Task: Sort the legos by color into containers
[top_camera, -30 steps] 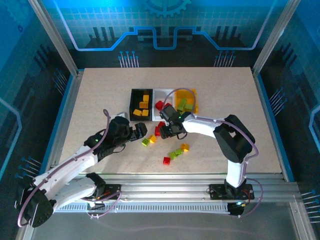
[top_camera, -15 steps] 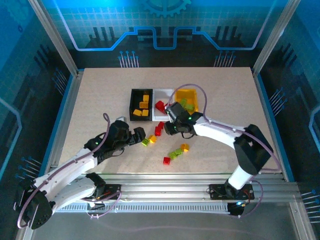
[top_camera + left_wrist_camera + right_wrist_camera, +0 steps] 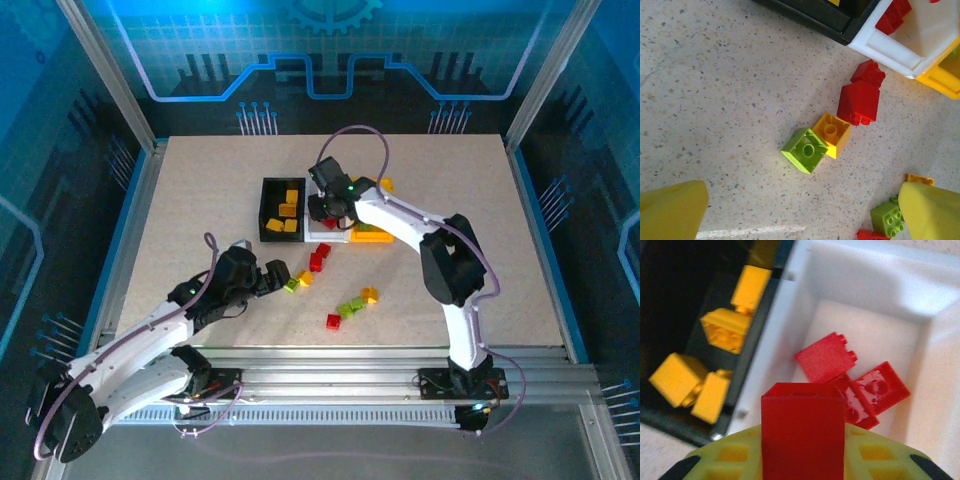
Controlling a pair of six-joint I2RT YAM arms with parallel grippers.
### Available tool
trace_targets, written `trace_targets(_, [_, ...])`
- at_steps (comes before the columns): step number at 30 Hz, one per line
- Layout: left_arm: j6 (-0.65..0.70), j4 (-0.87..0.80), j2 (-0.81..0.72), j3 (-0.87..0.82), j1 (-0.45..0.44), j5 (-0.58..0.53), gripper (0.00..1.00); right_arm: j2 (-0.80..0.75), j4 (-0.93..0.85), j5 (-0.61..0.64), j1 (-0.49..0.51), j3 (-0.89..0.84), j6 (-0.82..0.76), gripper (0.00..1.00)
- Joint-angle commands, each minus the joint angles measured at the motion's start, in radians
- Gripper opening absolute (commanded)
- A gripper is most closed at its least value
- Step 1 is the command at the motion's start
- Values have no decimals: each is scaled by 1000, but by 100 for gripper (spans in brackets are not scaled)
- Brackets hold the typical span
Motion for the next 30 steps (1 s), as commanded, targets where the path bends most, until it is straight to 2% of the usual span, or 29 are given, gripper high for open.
trace_targets(1, [-14, -9, -14, -17, -6, 33, 99, 30, -74, 32, -27, 69, 46, 37])
trace_targets(4, [-6, 0, -12, -17, -6, 43, 99, 23, -64, 4, -33, 81, 38, 56])
trace_targets(7, [5, 1, -6, -11, -6, 48, 99, -31, -44, -6, -31, 55, 25, 63])
trace_targets(10, [12, 1, -1, -6, -5, 49, 99, -130, -24, -9, -21, -29, 26, 65])
trace_targets(14, [9, 3, -1, -5, -4, 49, 99, -313, -9, -8, 15, -229, 47, 65])
trace_targets(22, [12, 25, 23, -8, -1, 61, 99, -695, -95, -48, 169, -682, 87, 66])
trace_targets(27, [10, 39, 49, -17, 7, 62, 99, -767, -170, -105, 334, -810, 165, 67])
trace_targets(30, [9, 48, 63, -20, 10, 65, 99, -732, -143, -154, 419, -830, 194, 67])
